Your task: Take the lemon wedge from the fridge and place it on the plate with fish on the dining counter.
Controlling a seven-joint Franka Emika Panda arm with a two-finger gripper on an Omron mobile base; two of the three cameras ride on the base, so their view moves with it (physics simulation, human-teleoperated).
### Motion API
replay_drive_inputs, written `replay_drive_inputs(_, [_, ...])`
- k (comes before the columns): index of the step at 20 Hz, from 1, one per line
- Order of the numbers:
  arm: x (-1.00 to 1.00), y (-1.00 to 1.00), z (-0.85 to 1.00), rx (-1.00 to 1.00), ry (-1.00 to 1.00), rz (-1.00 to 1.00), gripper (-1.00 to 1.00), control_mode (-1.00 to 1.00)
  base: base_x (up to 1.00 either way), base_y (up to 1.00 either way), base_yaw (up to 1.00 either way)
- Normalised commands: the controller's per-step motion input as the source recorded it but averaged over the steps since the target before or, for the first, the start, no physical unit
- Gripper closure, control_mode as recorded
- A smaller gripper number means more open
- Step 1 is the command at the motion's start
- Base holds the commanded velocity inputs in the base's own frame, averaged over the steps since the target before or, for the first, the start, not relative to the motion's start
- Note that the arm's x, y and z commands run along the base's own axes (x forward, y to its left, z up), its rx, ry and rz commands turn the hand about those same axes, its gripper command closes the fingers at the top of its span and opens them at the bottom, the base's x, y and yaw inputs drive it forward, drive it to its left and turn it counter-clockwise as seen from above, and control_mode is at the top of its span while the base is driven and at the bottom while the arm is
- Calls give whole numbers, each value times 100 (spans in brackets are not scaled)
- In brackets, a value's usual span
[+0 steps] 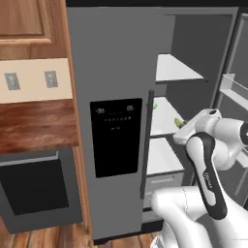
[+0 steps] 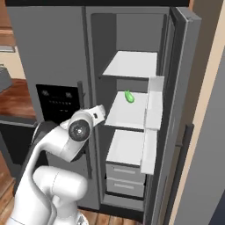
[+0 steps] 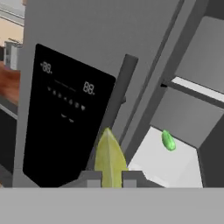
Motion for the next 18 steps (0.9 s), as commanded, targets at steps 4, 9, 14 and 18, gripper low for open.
replay_drive_inputs(4, [0,0,0,0,0,0,100,100,-99,55,36])
replay_drive_inputs(9, [0,0,0,0,0,0,100,100,-74,92,54])
replay_drive_inputs(14, [0,0,0,0,0,0,100,100,-15,100,62])
replay_drive_inputs(18, [0,0,0,0,0,0,100,100,-8,93,71])
